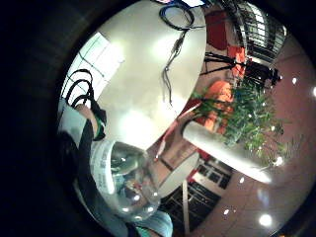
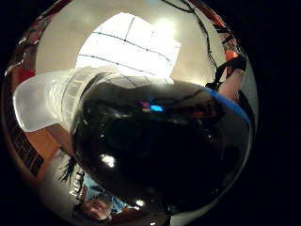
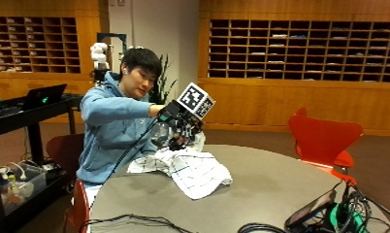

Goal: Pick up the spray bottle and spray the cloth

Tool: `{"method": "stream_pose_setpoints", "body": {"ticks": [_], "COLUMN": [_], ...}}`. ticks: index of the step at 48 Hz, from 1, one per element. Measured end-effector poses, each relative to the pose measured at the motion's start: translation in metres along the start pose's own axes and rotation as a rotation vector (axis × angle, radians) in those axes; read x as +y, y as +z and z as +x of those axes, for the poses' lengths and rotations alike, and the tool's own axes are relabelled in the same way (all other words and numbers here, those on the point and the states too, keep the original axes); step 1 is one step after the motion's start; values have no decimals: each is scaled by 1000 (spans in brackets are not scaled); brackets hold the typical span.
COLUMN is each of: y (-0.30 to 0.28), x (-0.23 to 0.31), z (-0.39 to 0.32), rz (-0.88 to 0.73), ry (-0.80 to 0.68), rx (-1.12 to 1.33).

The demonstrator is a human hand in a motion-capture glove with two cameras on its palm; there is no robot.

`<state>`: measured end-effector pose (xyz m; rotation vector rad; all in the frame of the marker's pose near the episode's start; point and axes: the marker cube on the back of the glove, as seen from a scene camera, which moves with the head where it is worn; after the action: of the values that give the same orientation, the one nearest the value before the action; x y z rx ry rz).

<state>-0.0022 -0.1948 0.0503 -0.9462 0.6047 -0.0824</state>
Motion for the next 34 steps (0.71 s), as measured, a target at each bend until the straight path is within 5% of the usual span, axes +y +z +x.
{"method": "stream_pose_setpoints", "body": {"ticks": [21, 34], "y": [-1, -35], "x": [2, 12], "z": [2, -5], "rz": [75, 290], "ry": [-23, -128], "rx": [-73, -434]}}
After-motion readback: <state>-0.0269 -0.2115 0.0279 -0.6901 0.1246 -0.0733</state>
